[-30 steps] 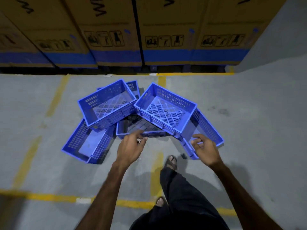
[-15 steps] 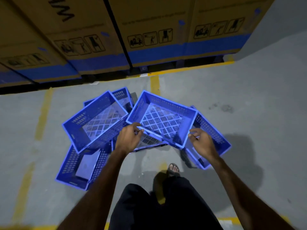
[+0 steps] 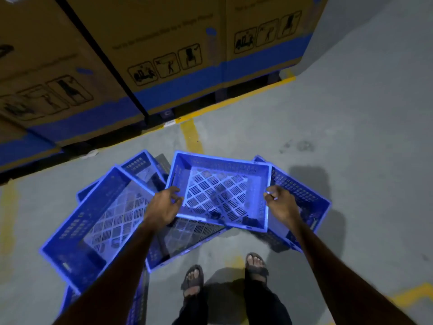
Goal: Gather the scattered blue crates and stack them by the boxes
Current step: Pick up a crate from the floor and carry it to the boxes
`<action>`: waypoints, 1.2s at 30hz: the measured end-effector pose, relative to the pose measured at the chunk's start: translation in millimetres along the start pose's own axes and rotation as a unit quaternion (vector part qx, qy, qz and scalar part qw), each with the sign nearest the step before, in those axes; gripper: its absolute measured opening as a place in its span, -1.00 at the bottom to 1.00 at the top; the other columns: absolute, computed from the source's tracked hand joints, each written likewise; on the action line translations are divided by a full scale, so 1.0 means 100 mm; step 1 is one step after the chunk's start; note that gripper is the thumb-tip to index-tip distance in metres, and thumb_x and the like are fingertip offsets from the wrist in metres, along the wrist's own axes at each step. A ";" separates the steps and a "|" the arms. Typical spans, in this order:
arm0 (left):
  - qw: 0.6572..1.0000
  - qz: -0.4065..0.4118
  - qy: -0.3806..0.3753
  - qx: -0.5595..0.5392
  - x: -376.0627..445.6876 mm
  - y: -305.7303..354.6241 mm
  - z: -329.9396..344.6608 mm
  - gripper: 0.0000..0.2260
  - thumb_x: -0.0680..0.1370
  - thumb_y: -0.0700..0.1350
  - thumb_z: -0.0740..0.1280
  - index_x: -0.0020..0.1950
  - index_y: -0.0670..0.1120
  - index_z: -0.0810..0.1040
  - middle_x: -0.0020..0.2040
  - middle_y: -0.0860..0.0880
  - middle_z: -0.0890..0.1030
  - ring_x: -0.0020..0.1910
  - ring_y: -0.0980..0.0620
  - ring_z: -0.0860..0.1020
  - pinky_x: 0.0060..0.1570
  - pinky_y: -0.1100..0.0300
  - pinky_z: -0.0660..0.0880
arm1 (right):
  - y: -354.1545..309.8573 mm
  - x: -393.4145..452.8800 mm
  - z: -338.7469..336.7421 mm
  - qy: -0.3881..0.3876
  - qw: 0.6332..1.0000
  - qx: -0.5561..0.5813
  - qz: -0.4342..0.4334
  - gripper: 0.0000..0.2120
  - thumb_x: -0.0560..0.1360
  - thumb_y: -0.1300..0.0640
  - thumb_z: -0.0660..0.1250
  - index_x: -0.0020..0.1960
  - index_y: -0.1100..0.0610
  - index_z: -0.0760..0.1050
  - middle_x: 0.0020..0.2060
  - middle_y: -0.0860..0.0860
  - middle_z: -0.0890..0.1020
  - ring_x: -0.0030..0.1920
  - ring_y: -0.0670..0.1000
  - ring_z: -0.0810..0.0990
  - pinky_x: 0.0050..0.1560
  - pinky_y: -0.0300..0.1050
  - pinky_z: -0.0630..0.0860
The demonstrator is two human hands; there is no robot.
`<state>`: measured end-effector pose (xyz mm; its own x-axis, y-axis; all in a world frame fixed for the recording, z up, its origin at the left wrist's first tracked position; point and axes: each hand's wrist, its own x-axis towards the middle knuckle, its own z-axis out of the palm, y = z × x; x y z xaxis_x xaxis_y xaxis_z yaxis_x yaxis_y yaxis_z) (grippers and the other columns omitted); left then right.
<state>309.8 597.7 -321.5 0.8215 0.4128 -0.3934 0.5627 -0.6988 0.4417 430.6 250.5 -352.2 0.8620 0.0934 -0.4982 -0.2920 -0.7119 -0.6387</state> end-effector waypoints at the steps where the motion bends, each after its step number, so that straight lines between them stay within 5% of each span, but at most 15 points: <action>1: 1.000 0.006 -0.004 0.000 0.12 -0.08 0.02 -0.69 0.61 0.00 0.40 0.32 -0.07 0.61 0.07 -0.09 0.71 0.12 -0.19 0.64 0.02 0.02 0.52 | 0.02 0.05 0.07 0.014 1.000 0.006 0.000 -0.86 0.59 0.09 0.36 0.13 0.08 0.58 -0.11 0.09 0.69 -0.09 0.12 0.65 -0.07 -0.13 0.41; 8: 0.997 0.067 -0.002 0.023 0.83 -0.64 0.24 -0.70 0.63 0.02 0.38 0.33 -0.04 0.60 0.00 -0.04 0.70 0.07 -0.16 0.65 -0.01 0.01 0.55 | 0.41 0.37 0.55 0.090 0.996 0.020 -0.003 -0.71 0.56 -0.04 0.34 0.17 0.12 0.60 -0.04 0.09 0.73 -0.03 0.13 0.73 0.07 0.02 0.58; 13: 0.997 0.078 0.001 0.020 1.24 -1.13 0.56 -0.70 0.62 0.05 0.38 0.31 -0.03 0.60 -0.07 0.03 0.69 -0.06 -0.12 0.66 -0.03 -0.01 0.57 | 0.73 0.46 0.80 0.145 0.989 0.012 0.004 -0.68 0.53 0.00 0.34 0.11 0.23 0.64 -0.03 0.20 0.73 0.09 0.21 0.69 0.09 0.06 0.53; 16: 0.996 0.084 0.018 0.007 1.49 -1.34 0.74 -0.68 0.61 -0.02 0.41 0.34 -0.08 0.61 0.08 -0.09 0.72 0.05 -0.18 0.67 0.03 -0.01 0.52 | 1.03 0.63 0.97 0.166 0.986 0.006 0.014 -0.64 0.53 -0.08 0.34 0.14 0.17 0.63 0.04 0.14 0.73 0.15 0.21 0.67 0.12 0.03 0.52; 20: 0.995 0.093 0.041 0.001 1.74 -1.53 1.02 -0.61 0.61 -0.09 0.44 0.42 -0.15 0.56 0.24 -0.23 0.66 0.16 -0.27 0.64 0.10 -0.08 0.52 | 1.38 0.92 1.14 0.187 0.982 0.016 0.016 -0.69 0.58 0.09 0.40 0.24 0.25 0.57 0.03 0.21 0.71 0.09 0.23 0.68 0.10 0.02 0.52; 25: 0.995 0.073 0.068 0.006 2.02 -1.71 1.35 -0.52 0.58 -0.07 0.47 0.44 -0.23 0.50 0.26 -0.31 0.63 0.18 -0.32 0.62 0.17 -0.15 0.52 | 1.74 1.15 1.26 0.169 0.986 0.003 0.010 -0.60 0.60 0.10 0.39 0.34 0.30 0.49 0.03 0.22 0.66 0.19 0.24 0.62 0.13 -0.05 0.42; 27: 0.992 0.077 0.102 0.014 2.09 -1.71 1.42 -0.54 0.58 -0.08 0.46 0.41 -0.26 0.50 0.24 -0.34 0.63 0.18 -0.35 0.61 0.17 -0.16 0.51 | 1.87 1.24 1.30 0.150 0.989 0.001 0.009 -0.66 0.60 0.00 0.38 0.23 0.23 0.56 0.00 0.20 0.67 0.16 0.19 0.63 0.07 -0.05 0.42; 30: 0.990 0.066 0.122 0.032 2.15 -1.66 1.45 -0.54 0.60 -0.13 0.43 0.43 -0.32 0.48 0.22 -0.39 0.62 0.19 -0.42 0.58 0.18 -0.22 0.51 | 1.99 1.35 1.38 0.145 0.989 0.017 0.009 -0.70 0.54 -0.16 0.33 -0.16 0.07 0.50 -0.28 0.03 0.57 -0.14 0.01 0.56 -0.10 -0.12 0.36; 33: 0.995 0.025 0.090 0.032 2.18 -1.68 1.47 -0.59 0.61 -0.18 0.39 0.42 -0.30 0.47 0.22 -0.40 0.60 0.23 -0.44 0.55 0.17 -0.19 0.49 | 1.98 1.44 1.49 0.150 0.986 0.077 -0.009 -0.53 0.60 -0.04 0.33 -0.41 0.07 0.28 -0.48 -0.04 0.36 -0.39 -0.02 0.37 -0.26 -0.09 0.29; 36: 0.996 -0.010 0.086 -0.013 2.10 -1.69 1.48 -0.71 0.59 -0.27 0.37 0.31 -0.25 0.54 0.08 -0.31 0.64 0.05 -0.31 0.60 0.00 -0.09 0.48 | 1.94 1.49 1.53 0.170 0.979 0.112 0.014 -0.44 0.62 0.05 0.35 -0.50 0.09 0.23 -0.60 -0.11 0.30 -0.48 -0.05 0.31 -0.36 -0.09 0.27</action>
<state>373.7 716.3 -598.3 0.8124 0.5223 -0.2593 0.5797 -0.6752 0.4561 438.7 232.7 -639.7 0.9294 -0.1878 -0.3176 -0.3679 -0.5370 -0.7591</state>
